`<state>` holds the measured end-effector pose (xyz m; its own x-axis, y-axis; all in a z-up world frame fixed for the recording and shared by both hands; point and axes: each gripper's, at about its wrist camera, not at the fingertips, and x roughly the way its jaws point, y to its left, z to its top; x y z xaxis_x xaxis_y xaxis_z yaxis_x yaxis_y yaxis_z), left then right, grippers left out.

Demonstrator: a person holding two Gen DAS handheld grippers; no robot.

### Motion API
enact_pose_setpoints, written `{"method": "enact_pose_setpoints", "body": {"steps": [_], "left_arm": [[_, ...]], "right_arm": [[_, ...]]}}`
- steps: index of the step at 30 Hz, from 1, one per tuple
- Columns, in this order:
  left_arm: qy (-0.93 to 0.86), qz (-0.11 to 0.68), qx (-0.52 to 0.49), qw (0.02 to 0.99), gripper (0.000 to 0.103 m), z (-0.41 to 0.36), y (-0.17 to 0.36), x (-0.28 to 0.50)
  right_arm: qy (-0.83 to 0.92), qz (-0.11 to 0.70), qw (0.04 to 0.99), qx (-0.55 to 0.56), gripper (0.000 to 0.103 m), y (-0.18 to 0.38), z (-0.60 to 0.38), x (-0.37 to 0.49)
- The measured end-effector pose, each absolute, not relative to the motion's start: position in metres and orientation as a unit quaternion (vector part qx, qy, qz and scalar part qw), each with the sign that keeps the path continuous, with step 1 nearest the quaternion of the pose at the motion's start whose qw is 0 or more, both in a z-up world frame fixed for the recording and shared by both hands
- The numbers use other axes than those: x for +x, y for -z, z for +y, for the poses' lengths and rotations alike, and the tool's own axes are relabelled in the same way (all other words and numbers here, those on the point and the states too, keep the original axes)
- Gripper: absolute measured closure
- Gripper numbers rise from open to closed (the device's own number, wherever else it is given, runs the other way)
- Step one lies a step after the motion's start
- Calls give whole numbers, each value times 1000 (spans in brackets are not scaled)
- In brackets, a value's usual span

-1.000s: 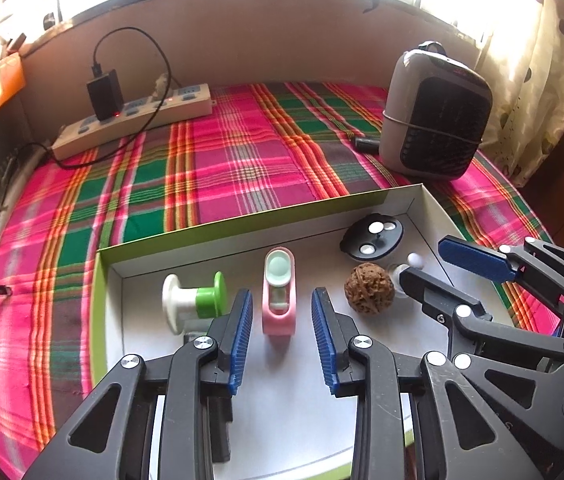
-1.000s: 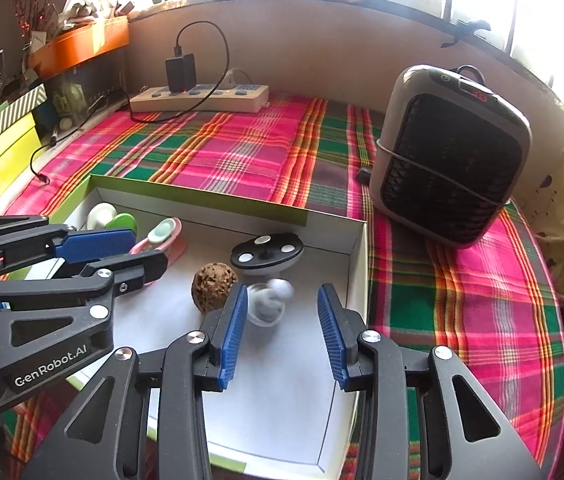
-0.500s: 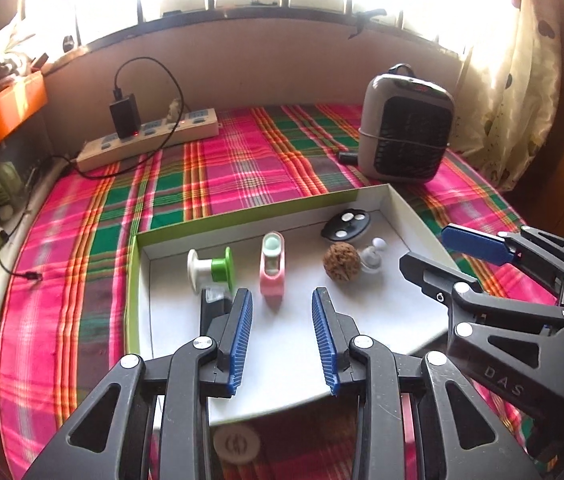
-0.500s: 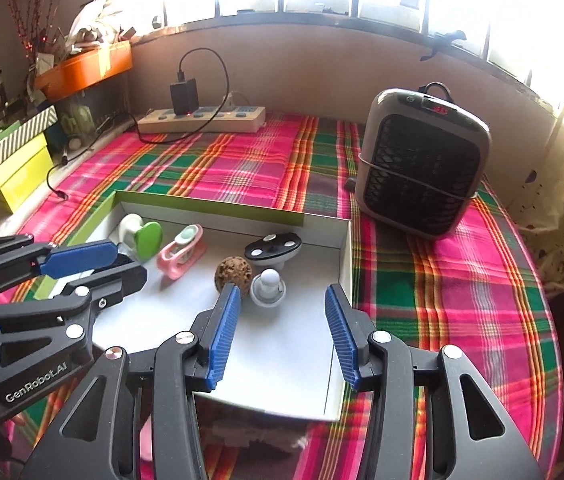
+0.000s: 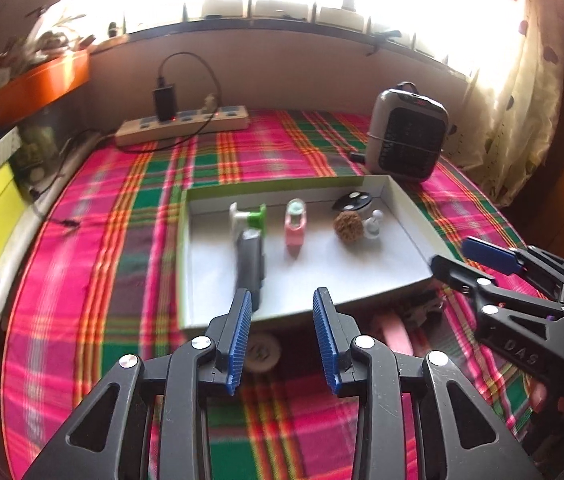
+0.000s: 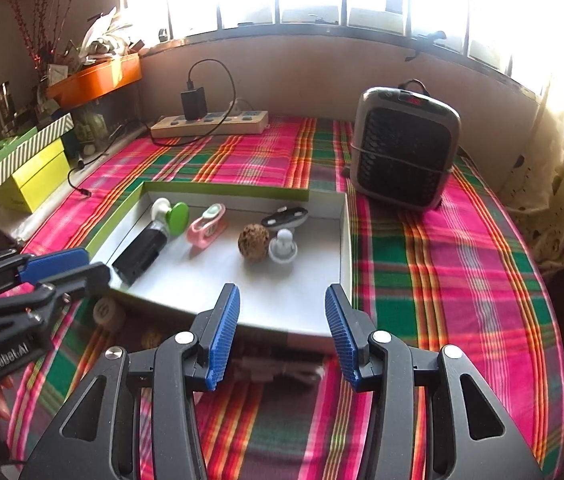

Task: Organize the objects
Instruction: 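Withdraw both grippers from the tray toward the remaining objects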

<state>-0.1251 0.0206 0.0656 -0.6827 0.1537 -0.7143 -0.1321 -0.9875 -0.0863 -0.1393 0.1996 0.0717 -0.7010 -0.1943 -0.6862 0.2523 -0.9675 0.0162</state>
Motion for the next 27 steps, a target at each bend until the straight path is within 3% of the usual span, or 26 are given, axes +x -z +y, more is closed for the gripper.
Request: {"method": "enact_pose_setpoints", "body": {"steps": [2, 8, 27], "left_arm": [[-918, -28, -389, 69, 65, 10, -63, -116], [-911, -55, -406, 53, 65, -13, -45, -99], [-895, -55, -436, 80, 64, -2, -17, -114]], "right_arm": [[921, 35, 122, 368, 57, -71, 202, -133], [917, 30, 134, 375, 51, -61, 204, -112], [891, 22, 179, 417, 51, -30, 186, -100]]}}
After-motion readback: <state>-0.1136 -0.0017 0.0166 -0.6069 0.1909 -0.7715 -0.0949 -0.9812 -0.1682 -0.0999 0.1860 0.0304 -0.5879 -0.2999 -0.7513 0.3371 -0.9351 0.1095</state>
